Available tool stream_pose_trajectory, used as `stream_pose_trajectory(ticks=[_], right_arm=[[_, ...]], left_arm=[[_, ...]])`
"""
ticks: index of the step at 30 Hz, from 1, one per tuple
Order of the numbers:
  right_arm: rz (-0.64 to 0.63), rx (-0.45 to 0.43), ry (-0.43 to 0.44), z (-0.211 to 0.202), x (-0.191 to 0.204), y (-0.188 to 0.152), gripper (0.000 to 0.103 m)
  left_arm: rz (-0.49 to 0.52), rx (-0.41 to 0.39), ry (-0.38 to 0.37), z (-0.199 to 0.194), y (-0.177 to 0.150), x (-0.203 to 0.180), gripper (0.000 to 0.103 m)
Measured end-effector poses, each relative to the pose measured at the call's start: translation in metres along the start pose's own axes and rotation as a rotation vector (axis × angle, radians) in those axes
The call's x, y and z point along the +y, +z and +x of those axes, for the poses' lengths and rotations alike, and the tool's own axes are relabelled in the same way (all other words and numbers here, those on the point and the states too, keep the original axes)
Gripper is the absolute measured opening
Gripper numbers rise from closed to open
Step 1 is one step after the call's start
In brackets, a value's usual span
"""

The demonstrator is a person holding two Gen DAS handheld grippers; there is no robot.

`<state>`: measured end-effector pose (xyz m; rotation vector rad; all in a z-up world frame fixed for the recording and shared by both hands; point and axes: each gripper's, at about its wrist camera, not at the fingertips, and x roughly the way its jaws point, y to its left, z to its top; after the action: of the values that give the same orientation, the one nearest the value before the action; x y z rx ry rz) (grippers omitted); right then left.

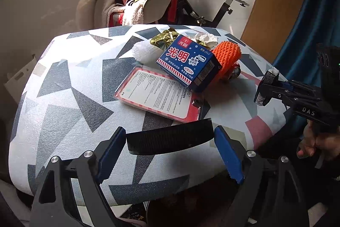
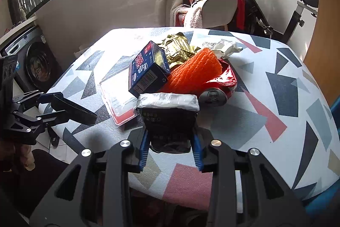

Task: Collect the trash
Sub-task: 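Grasp the black round lid with the left tool while the right tool holds the packet, then drop the lid and the packet into the brown bin with both tools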

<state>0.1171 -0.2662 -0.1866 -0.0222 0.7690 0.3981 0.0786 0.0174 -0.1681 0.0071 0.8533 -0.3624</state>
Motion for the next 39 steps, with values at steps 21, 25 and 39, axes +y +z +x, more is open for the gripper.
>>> stream_pose_trajectory(ticks=[21, 25, 39], right_arm=[[-0.021, 0.03, 0.013, 0.001, 0.009, -0.013, 0.037], [-0.024, 0.037, 0.016, 0.003, 0.011, -0.016, 0.037], [-0.11, 0.119, 0.072, 0.013, 0.044, -0.04, 0.038]], left_arm=[[0.094, 0.176, -0.084, 0.004, -0.078, -0.048, 0.085], [0.074, 0.131, -0.065, -0.004, -0.071, -0.043, 0.093], [-0.062, 0.002, 0.133, -0.034, -0.055, -0.002, 0.097]])
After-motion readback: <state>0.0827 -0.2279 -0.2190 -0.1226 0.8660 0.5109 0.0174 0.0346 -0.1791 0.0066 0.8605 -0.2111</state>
